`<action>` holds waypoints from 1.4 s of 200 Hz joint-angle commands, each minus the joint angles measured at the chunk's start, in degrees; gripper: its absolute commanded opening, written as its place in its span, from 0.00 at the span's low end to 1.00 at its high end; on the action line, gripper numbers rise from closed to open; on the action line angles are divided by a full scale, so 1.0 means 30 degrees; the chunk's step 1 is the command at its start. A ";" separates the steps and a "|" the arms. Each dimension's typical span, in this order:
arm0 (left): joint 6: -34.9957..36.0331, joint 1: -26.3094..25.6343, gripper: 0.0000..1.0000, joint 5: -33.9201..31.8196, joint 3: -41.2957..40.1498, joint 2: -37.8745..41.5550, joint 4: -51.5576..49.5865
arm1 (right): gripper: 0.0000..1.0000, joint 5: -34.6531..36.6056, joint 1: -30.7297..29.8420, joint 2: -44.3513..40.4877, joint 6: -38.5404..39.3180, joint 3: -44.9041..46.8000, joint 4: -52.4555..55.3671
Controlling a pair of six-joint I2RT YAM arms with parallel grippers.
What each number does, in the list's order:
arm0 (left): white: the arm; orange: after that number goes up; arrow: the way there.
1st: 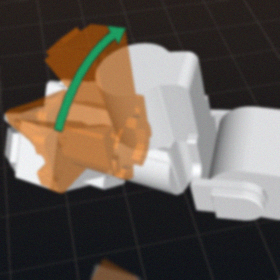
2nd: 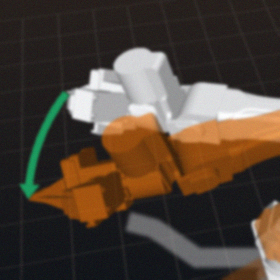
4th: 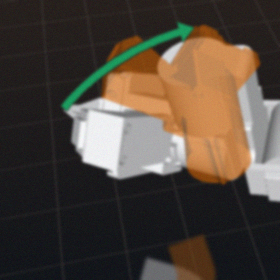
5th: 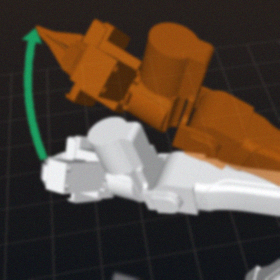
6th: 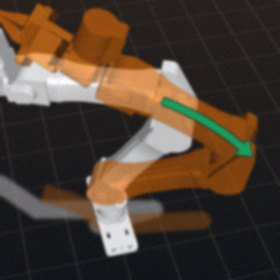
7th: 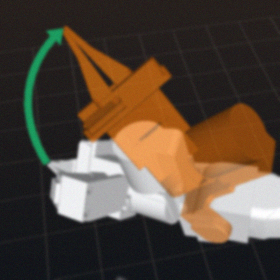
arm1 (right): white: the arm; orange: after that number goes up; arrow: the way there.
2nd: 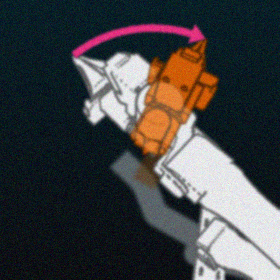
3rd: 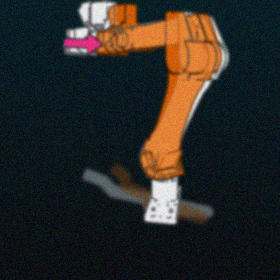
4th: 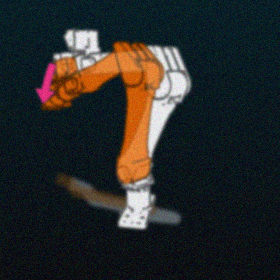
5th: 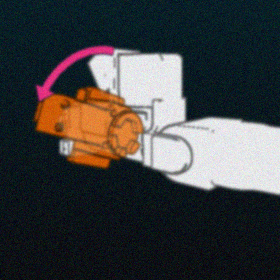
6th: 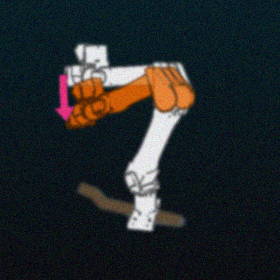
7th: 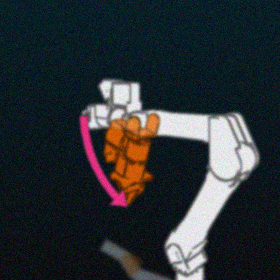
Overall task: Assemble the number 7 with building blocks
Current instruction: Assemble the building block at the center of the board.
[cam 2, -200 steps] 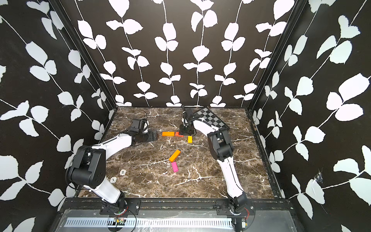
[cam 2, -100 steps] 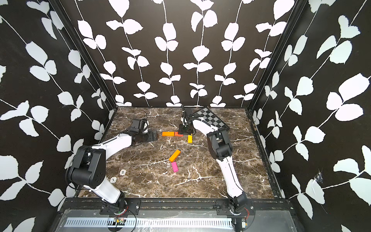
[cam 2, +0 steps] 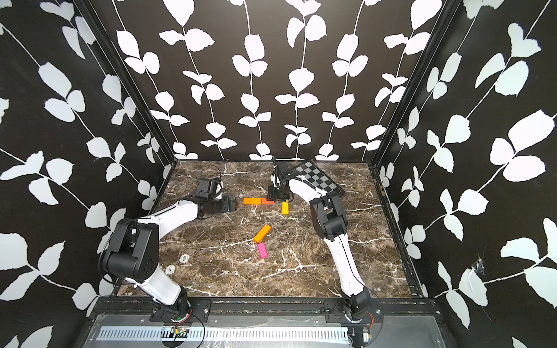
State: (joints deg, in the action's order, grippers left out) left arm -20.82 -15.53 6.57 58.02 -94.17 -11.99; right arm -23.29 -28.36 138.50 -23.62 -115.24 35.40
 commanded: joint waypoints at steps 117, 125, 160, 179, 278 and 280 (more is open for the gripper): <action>0.0145 0.0143 0.98 -0.0285 -0.0336 0.0482 0.0100 | 0.43 -0.0441 -0.0221 0.0522 -0.0184 -0.0431 0.0330; 0.0143 0.0160 0.98 -0.0285 -0.0355 0.0482 0.0101 | 0.43 -0.0453 -0.0223 0.0517 -0.0186 -0.0434 0.0349; 0.0131 0.0138 0.98 -0.0296 -0.0354 0.0453 0.0107 | 0.43 -0.0475 -0.0257 0.0481 -0.0267 -0.0412 0.0290; 0.0162 0.0155 0.98 -0.0257 -0.0379 0.0453 0.0100 | 0.43 -0.0383 -0.0259 0.0492 -0.0275 -0.0405 0.0295; 0.0181 0.0138 0.99 -0.0346 -0.0440 0.0574 0.0091 | 0.55 0.0573 -0.0161 -0.0459 -0.0536 0.0181 0.0022; 0.0189 0.0145 0.98 -0.0344 -0.0442 0.0563 0.0075 | 0.55 0.0582 -0.0165 -0.0520 -0.0536 0.0181 0.0026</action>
State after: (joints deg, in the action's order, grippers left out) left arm -20.78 -15.53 6.13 57.58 -94.17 -12.01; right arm -24.12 -28.62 138.41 -24.88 -115.24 34.87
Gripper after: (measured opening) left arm 0.983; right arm 0.537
